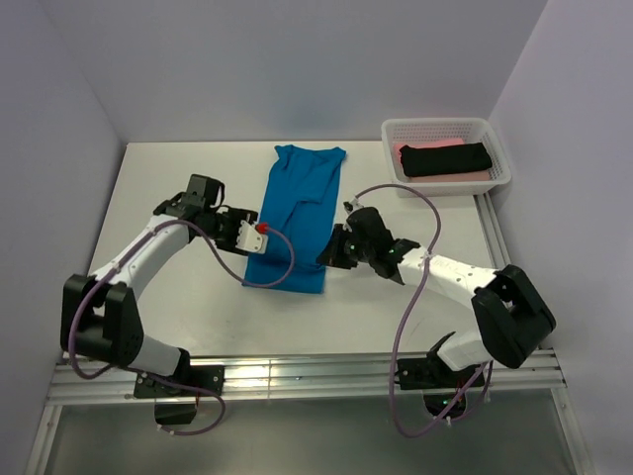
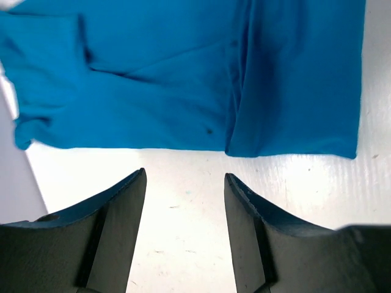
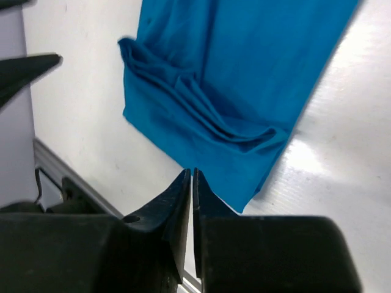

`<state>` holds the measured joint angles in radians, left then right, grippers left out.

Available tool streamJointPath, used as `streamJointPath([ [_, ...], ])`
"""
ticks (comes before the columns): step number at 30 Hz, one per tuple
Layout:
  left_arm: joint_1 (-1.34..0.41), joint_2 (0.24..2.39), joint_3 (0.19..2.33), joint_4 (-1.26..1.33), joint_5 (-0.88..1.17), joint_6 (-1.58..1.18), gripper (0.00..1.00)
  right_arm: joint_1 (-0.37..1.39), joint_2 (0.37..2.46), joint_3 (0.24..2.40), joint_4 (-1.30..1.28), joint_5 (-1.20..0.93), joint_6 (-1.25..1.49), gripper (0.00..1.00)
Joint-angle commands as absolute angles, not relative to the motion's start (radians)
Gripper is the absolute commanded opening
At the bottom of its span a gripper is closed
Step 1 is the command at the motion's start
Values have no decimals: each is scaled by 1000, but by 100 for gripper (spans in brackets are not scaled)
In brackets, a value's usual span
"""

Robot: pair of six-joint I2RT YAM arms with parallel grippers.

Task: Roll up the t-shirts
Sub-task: Roll the tshirt

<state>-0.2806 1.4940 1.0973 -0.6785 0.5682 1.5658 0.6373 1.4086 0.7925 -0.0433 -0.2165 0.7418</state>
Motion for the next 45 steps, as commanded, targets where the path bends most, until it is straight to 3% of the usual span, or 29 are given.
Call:
streamJointPath([
  [1,-276,1379,1042,-634,673,1448,59,655,1414,715,162,-334,753,8],
  [4,-275,1316,971,-557,730,1304,60,686,1468,655,345,-389,813,0],
  [9,-265,1243,862,-462,843,1085,63,699,1595,562,751,-456,940,0],
  [18,-265,1230,721,-215,884,867,65,729,1813,580,1052,-451,1043,0],
  [31,-281,1325,638,-26,864,804,63,704,1908,679,956,-359,966,0],
  [45,-316,1512,770,-9,698,597,62,612,2023,868,747,-390,896,0],
])
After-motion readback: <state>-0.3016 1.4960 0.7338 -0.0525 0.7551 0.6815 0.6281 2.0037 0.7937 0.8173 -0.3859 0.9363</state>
